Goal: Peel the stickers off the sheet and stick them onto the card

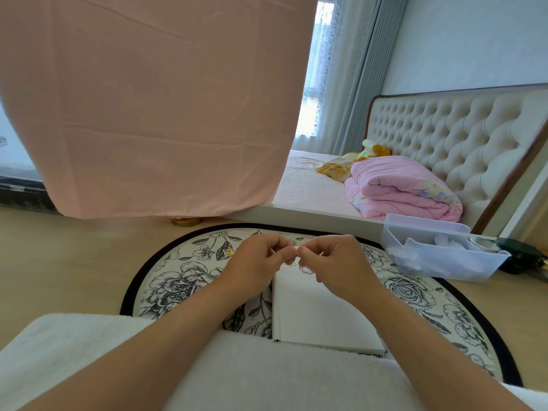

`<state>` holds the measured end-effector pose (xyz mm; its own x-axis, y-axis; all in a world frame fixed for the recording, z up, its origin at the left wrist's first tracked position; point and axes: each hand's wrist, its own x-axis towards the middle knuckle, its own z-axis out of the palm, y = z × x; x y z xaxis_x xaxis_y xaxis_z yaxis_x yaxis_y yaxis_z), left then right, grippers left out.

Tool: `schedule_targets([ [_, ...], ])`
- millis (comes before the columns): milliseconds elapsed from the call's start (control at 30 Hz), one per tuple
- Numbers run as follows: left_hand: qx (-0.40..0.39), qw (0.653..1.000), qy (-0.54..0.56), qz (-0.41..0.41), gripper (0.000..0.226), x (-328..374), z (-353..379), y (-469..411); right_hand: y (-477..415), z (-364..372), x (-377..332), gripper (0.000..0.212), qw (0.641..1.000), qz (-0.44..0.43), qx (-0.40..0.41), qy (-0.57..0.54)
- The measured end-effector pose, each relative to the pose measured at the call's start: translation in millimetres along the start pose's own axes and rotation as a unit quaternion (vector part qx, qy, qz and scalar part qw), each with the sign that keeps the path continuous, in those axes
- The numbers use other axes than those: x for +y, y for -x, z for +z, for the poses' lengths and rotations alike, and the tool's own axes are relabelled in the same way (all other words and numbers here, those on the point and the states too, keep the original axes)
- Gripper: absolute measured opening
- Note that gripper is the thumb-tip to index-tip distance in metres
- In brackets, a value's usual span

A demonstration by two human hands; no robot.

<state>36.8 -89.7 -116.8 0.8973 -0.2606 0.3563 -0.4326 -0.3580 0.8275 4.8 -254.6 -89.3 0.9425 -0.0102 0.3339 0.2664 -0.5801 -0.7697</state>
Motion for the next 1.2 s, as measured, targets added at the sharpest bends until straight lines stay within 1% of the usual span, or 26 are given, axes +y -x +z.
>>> schedule_targets([
  [133,0.002,1.000,-0.020,0.006,0.016,-1,1,0,0,0,-1,0.019,0.999,0.022,0.000,-0.042],
  [233,0.004,1.000,-0.025,0.005,0.017,1,2,1,0,1,-1,0.020,0.999,0.023,0.005,-0.047],
  [433,0.003,0.997,0.054,-0.046,0.018,7,1,3,1,2,1,0.018,0.999,0.004,0.031,-0.009],
  [600,0.017,0.995,0.083,-0.060,0.015,11,1,4,1,4,-1,0.020,0.999,-0.010,0.050,-0.007],
  [733,0.030,0.996,0.070,-0.051,0.016,11,2,2,2,6,-1,0.021,0.998,-0.024,0.066,0.005],
  [900,0.039,0.999,0.015,-0.026,0.017,9,6,3,1,9,0,0.020,0.996,-0.031,0.081,0.023],
  [1033,0.039,0.999,-0.005,-0.014,0.016,9,8,4,1,10,-2,0.021,0.997,-0.012,0.078,-0.008],
  [1200,0.029,1.000,0.003,-0.008,0.018,8,8,3,2,9,-5,0.020,0.993,0.047,0.051,-0.097],
])
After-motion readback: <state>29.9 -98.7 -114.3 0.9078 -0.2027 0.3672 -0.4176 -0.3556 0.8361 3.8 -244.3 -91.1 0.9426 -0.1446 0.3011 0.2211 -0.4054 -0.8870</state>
